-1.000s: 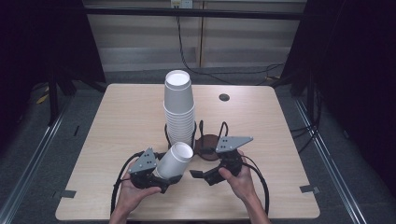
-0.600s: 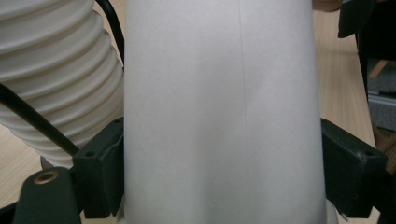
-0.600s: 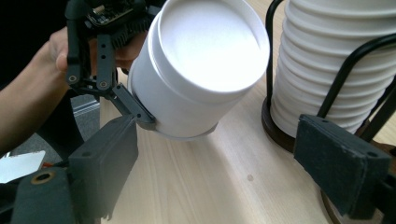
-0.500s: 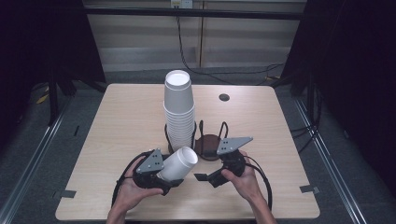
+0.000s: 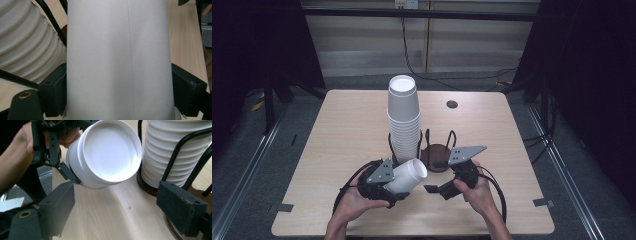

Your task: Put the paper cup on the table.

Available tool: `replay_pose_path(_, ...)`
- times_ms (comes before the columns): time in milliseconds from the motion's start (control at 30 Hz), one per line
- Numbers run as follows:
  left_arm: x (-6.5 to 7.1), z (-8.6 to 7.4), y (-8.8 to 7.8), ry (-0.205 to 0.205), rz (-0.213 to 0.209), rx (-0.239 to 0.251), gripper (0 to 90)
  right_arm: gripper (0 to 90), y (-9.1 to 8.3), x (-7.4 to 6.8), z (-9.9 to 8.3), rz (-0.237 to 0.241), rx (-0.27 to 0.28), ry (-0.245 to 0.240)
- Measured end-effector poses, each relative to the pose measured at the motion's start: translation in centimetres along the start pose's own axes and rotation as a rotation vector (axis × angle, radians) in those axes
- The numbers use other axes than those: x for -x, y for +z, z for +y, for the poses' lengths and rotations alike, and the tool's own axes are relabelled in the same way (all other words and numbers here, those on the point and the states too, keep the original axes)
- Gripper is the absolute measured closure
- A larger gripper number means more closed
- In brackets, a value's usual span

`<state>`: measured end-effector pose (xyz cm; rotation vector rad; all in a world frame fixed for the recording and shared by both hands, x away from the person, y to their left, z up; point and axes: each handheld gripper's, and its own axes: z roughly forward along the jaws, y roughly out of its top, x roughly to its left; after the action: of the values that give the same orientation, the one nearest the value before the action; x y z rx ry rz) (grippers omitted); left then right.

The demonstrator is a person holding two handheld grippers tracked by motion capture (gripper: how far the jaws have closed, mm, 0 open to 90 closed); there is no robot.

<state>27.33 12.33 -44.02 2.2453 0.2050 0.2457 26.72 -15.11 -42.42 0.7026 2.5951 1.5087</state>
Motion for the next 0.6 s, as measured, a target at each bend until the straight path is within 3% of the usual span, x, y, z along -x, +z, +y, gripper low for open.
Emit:
replay_pose_path(200,-0.2,0.4,0.1,0.025,-0.026,-0.024,15.7,13.5,0.2,0.2,0.0,-0.01,-0.032,0.007)
replay_pose_path(333,-0.4,0.6,0.6,0.035,-0.018,-0.064,15.7,13.4,0.2,0.4,0.0,0.016,-0.063,0.006)
replay_pose_path(600,0.0,0.6,0.4,0.052,-0.032,-0.094,15.7,13.5,1.3,0.2,0.0,0.052,-0.13,-0.009)
